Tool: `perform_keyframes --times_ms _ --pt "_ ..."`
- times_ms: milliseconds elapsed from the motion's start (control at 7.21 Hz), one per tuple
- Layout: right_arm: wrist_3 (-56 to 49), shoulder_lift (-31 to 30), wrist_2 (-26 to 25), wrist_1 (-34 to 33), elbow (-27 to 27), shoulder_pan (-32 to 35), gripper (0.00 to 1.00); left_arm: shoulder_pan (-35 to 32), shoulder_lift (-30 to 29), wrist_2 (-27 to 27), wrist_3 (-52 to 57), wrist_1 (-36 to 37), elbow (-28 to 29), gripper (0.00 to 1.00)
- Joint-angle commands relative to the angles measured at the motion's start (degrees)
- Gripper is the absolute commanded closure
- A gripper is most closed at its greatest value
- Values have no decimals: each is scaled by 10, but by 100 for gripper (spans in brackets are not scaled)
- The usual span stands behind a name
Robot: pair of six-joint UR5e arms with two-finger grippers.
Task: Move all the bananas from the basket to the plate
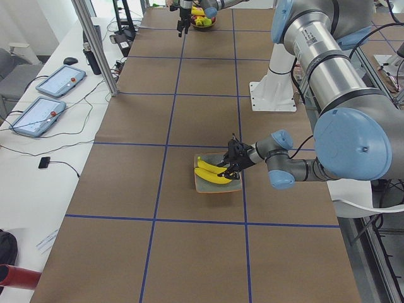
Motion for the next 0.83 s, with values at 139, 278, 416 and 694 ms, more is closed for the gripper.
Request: perform_keyframes --times_ms 139,278,416,694 --pt "0 1 0 0 0 0 0 3 0 7 -1 0 0 1" --pt "-14 0 1 0 0 2 0 3 -7 6 -1 -5 -3 1" --pt "-30 -6 2 -1 0 5 0 3 -18 4 0 -7 -9 1" --pt "-46 -12 4 0 0 11 0 -13 -25 -20 11 -2 -80 1"
